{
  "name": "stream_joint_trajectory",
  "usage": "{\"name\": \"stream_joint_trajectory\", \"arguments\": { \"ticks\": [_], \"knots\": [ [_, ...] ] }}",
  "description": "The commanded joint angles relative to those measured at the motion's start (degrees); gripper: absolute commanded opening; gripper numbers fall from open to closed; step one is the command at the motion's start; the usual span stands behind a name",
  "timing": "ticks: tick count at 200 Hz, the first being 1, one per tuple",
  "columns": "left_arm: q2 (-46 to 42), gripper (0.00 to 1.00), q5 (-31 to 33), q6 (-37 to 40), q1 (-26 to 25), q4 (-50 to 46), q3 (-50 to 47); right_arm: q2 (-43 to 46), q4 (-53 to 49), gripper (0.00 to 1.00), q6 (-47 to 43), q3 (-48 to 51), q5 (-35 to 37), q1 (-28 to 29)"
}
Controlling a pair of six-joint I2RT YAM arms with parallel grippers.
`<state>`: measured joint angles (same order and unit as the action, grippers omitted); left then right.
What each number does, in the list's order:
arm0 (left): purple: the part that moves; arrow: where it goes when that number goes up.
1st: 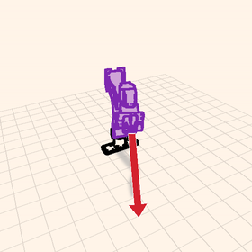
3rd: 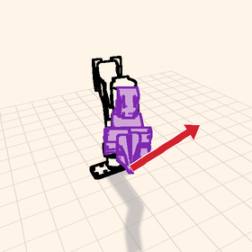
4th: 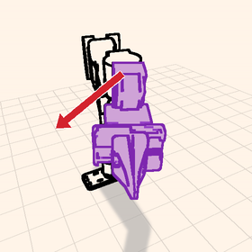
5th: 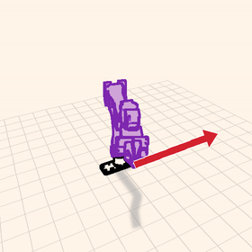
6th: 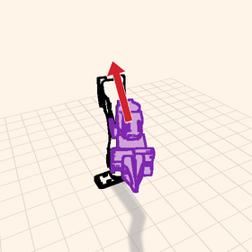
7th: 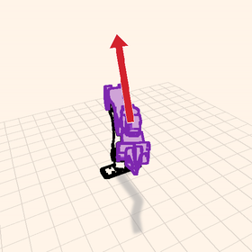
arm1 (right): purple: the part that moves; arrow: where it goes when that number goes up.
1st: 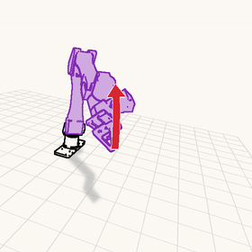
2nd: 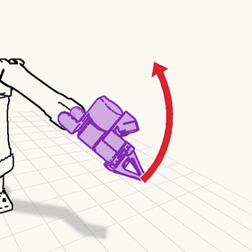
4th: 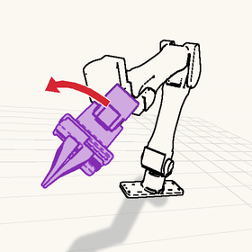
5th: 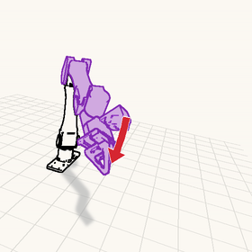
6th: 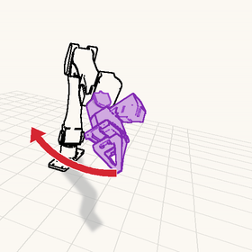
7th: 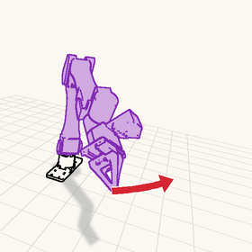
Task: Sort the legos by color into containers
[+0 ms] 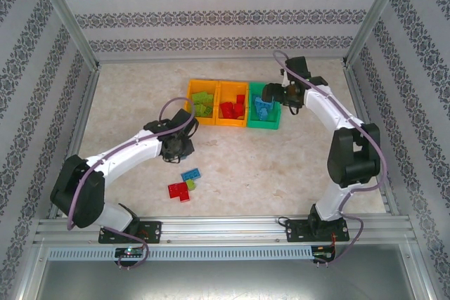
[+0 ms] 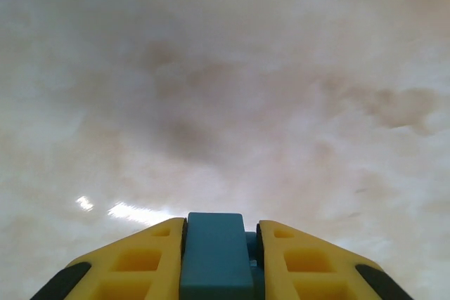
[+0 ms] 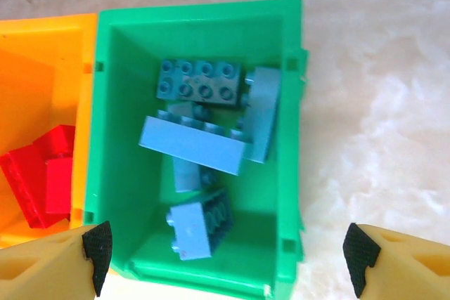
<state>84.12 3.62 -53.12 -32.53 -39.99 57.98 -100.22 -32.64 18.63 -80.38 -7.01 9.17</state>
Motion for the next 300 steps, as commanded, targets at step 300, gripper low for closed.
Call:
{"name": "stream_joint_trajectory", "arguments": {
  "ticks": [300],
  "knots": [
    [53.8,0.30,-32.0,10.5,-1.1,13.5,70.5,15.8,8.8,0.89,3.6,26.6,-6.2,-7.9]
  ]
}}
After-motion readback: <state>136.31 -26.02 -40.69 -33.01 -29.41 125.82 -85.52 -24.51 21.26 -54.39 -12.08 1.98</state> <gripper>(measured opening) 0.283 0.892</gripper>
